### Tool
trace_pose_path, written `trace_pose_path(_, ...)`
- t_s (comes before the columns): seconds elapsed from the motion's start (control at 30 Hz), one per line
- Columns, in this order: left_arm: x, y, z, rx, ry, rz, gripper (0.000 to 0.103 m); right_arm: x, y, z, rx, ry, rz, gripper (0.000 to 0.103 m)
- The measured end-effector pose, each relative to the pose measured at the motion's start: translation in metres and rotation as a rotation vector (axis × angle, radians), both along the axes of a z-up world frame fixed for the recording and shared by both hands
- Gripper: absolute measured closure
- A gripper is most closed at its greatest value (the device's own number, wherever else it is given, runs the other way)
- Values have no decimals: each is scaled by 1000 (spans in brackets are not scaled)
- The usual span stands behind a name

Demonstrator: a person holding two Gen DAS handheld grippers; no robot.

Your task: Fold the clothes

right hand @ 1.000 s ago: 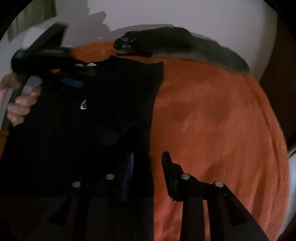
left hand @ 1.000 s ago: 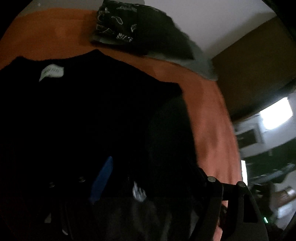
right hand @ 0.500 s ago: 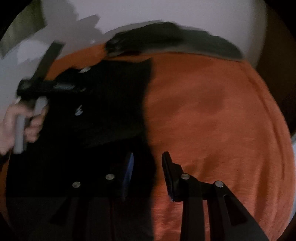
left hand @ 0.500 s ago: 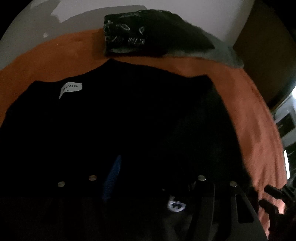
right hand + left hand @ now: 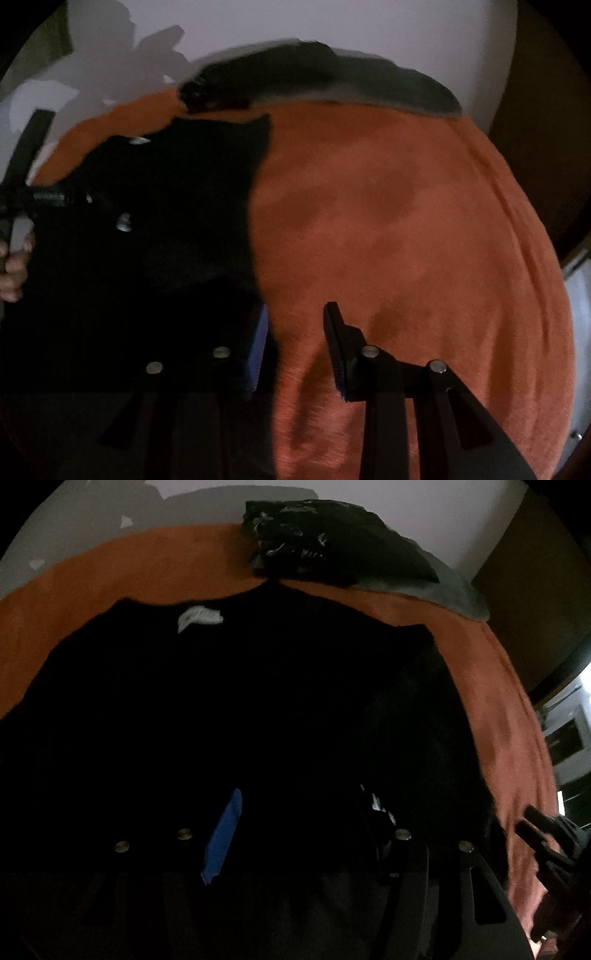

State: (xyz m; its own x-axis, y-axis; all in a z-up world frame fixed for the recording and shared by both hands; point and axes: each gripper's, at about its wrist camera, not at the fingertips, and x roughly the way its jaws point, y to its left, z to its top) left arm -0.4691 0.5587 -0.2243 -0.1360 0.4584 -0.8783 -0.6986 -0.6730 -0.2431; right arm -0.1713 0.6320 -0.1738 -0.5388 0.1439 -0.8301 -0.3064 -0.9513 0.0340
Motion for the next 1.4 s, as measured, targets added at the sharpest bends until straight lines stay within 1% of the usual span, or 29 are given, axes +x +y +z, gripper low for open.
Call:
trace_pose_path(0.03,2,-9,3,8,-4,2,42,-4,-1,-3,-6,-7,14,73)
trace_pose_path(0.07,4,-19,6,16,-8,4,42,-8,1,-12,-1,-45,7,73)
trace_pose_path(0.13,4,-54,16,52,-22,50,42,-16,5,-29,7,-117,-9,73)
trace_pose_path(0.17,2,-71,20,72,-32,72,40,-15,10,-33,-10,-130,-25,73)
trace_pose_path(0.2,0,-88,24,93,-41,93,39,-13,17,-34,-50,-114,-44,73)
trace_pose_path(0.27,-10,-120,33,100,-30,159,36,-11,20,-22,-54,-85,-55,73)
trace_pose_path(0.33,-21,-158,43,101,-12,235,36,-9,22,-10,-55,-54,-60,73)
trace_pose_path(0.47,-46,-243,64,153,19,425,35,-19,-1,29,-11,40,21,73)
trace_pose_path(0.5,-50,-262,68,159,26,460,35,-25,-14,38,-8,63,56,73)
trace_pose_path(0.57,-64,-303,71,172,27,559,32,-35,-31,47,-25,88,103,73)
trace_pose_path(0.63,-76,-348,70,191,13,666,32,-51,-54,50,-74,97,151,73)
trace_pose_path(0.73,-81,-402,54,218,-29,796,31,-80,-86,47,-143,81,231,73)
trace_pose_path(0.8,-82,-422,37,258,-96,836,31,-96,-106,42,-178,68,280,73)
trace_pose_path(0.87,-82,-433,17,337,-185,851,31,-105,-120,38,-217,59,310,73)
trace_pose_path(0.9,-83,-433,9,364,-223,845,31,-109,-127,36,-234,56,324,73)
trace_pose_path(0.93,-82,-432,1,376,-251,833,31,-114,-133,35,-243,55,336,73)
trace_pose_path(0.97,-81,-430,-2,379,-258,820,31,-118,-139,34,-252,56,347,73)
trace_pose_path(1.1,-70,-410,-5,342,-206,715,31,-128,-155,28,-285,56,355,73)
trace_pose_path(1.27,-71,-383,7,382,-113,544,31,-139,-168,17,-306,34,352,73)
trace_pose_path(1.3,-73,-379,6,371,-103,523,32,-140,-170,15,-307,27,354,73)
trace_pose_path(1.33,-77,-372,2,330,-89,511,36,-139,-174,13,-304,18,360,73)
trace_pose_path(1.37,-78,-372,-1,302,-83,506,57,-138,-177,12,-300,10,366,73)
trace_pose_path(1.4,-80,-369,-7,287,-93,501,70,-139,-181,10,-292,4,373,73)
